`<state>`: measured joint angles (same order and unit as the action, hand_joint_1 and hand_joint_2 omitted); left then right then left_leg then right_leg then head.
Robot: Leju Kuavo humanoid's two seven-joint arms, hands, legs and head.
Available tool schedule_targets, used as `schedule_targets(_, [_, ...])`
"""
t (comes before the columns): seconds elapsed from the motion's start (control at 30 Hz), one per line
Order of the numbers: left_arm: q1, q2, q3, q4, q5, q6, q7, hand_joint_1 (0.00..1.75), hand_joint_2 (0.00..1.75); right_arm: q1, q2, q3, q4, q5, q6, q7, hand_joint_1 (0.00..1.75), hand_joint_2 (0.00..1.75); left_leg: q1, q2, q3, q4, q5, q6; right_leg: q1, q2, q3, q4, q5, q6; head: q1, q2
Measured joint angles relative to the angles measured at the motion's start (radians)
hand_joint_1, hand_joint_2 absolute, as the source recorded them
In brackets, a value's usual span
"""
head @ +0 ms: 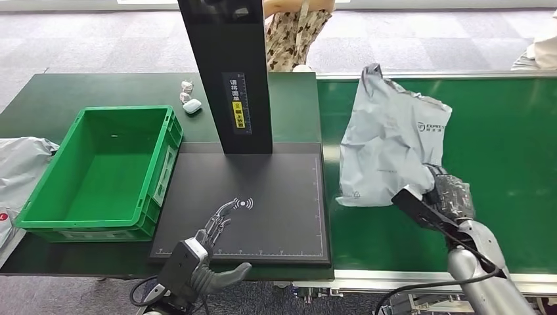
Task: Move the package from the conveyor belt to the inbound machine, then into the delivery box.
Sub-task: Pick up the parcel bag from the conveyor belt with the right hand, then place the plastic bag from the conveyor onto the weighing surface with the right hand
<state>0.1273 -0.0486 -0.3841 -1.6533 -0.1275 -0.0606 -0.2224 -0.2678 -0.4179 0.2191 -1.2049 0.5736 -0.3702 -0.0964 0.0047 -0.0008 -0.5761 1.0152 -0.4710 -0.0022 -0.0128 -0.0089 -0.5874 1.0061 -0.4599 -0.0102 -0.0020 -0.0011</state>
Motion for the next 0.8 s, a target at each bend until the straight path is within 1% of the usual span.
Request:
schedule_targets(0.07, [0.001,-0.004,0.000,0.000,-0.001,0.009,0.000,0.00,1.75,0.004,0.035,-0.055,-0.024,-0.086,-0.070,-0.072,1.75,1.75,0.000,0.000,0.000,0.000,0.000,0.000,0.000,0.000,0.000,0.000,0.000,0.000,0.000,0.000])
schedule_targets(0.13, [0.003,-0.007,0.000,0.000,-0.002,0.014,0.000,0.00,1.75,0.009,0.060,-0.093,-0.046,-0.137,-0.101,-0.113,1.75,1.75,0.000,0.001,0.000,0.000,0.000,0.000,0.000,0.001,0.000,0.000,0.000,0.000,0.000,0.000])
schedule_targets(0.3, [0.009,-0.009,0.000,0.000,-0.006,0.016,0.000,0.00,1.75,0.024,0.096,-0.143,-0.077,-0.159,-0.108,-0.131,1.75,1.75,0.000,0.001,-0.001,0.000,0.000,0.000,0.000,0.001,0.000,0.000,0.000,0.000,0.000,0.000])
schedule_targets(0.53, [0.010,-0.009,0.000,0.000,-0.007,0.016,0.000,0.00,1.75,0.034,0.117,-0.166,-0.092,-0.168,-0.111,-0.138,1.75,1.75,0.000,0.001,-0.001,0.000,0.000,0.000,0.000,0.001,-0.001,0.000,0.000,0.000,0.000,0.000])
schedule_targets(0.6, [0.010,-0.009,0.000,0.000,-0.007,0.017,0.000,0.00,1.75,0.037,0.123,-0.171,-0.096,-0.200,-0.125,-0.165,1.75,1.75,0.000,0.001,-0.001,0.000,0.000,0.000,0.000,0.001,-0.001,0.000,0.000,0.000,0.000,0.000])
schedule_targets(0.73, [0.013,-0.009,0.000,0.000,-0.010,0.025,-0.003,0.00,1.75,0.049,0.138,-0.186,-0.120,-0.304,-0.165,-0.249,1.75,1.75,0.000,0.001,-0.001,0.000,0.000,0.000,0.000,0.001,-0.001,0.000,0.000,0.000,0.000,0.000])
schedule_targets(0.8, [0.017,-0.009,-0.001,0.000,-0.011,0.033,-0.009,0.00,1.75,0.058,0.145,-0.187,-0.140,-0.366,-0.166,-0.285,1.75,1.75,0.000,0.001,-0.001,0.000,0.000,0.000,0.000,0.001,-0.001,0.000,0.000,0.000,0.000,0.000])
